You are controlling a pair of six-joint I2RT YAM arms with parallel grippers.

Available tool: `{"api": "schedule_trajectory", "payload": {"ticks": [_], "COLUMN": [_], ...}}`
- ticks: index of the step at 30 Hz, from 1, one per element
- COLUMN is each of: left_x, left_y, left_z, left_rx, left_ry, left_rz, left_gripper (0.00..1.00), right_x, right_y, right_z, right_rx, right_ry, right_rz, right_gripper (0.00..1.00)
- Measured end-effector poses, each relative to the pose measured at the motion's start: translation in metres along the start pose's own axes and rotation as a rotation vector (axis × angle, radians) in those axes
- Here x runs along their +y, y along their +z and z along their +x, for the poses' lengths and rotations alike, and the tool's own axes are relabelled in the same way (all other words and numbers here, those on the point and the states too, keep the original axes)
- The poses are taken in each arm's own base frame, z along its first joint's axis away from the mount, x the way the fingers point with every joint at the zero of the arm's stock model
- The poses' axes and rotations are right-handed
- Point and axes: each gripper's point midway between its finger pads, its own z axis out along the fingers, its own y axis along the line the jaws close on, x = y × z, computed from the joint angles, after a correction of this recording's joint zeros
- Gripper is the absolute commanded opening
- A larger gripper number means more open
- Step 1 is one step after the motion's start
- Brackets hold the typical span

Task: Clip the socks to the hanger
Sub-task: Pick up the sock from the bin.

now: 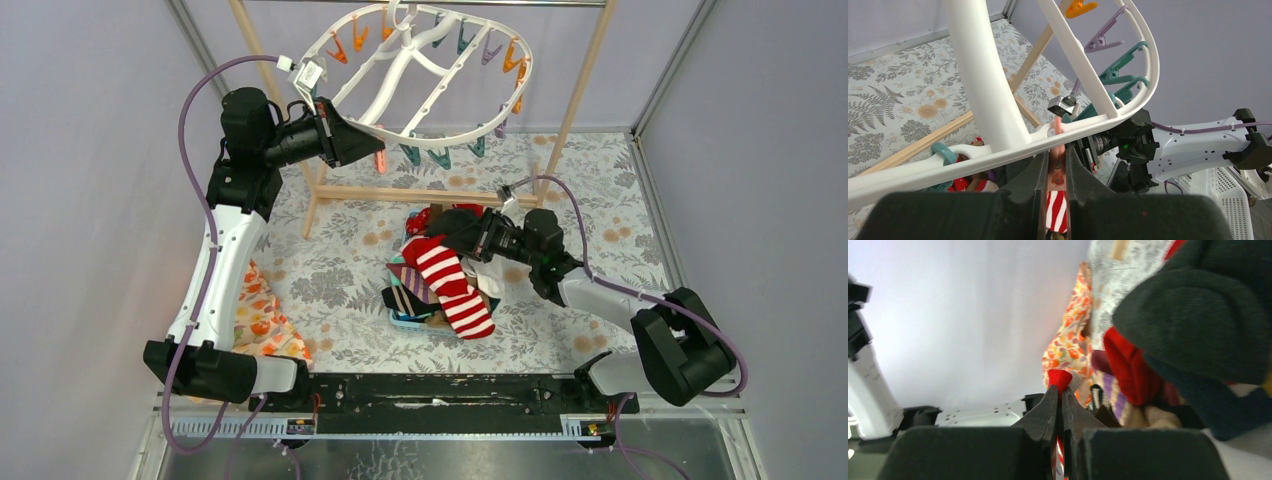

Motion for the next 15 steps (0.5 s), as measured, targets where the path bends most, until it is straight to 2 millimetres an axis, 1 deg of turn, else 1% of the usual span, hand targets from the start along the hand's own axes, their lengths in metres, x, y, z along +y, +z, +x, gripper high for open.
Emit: {"api": "schedule_trajectory", "payload": {"ticks": [2, 5, 8, 10, 15], "left_x": [-0.001, -0.003, -0.004, -0.006, -0.008], "left_y": [0.000, 0.000, 0.001, 0.001, 0.003], "left_z": [0.000, 0.001, 0.001, 0.001, 0.005], "left_rx": [0.000, 0.002, 0.005, 0.004, 0.002], "left_ry": [-0.005, -0.018, -0.035, -0.046, -0.090], "left_rz": [0.005, 0.017, 0.026, 0.036, 0.073], "left_gripper": [0.00, 0.00, 0.00, 0.00, 0.00], "right_x": [0.012, 0.036, 0.067, 0.086, 0.129], "right_y": [-0.004, -0.008, -0.011, -0.011, -0.004], "right_z": [0.001, -0.001, -0.003, 0.002, 0.021], "right_rx": [-0.004, -0.018, -0.035, -0.033, -0.013], "right_ry": [-0.017, -0.047, -0.101, -0.139, -0.237], "right_rz": [-0.060, -0.165, -0.293, -0.368, -0.566], "right_gripper": [0.00, 0.00, 0.00, 0.00, 0.00]}}
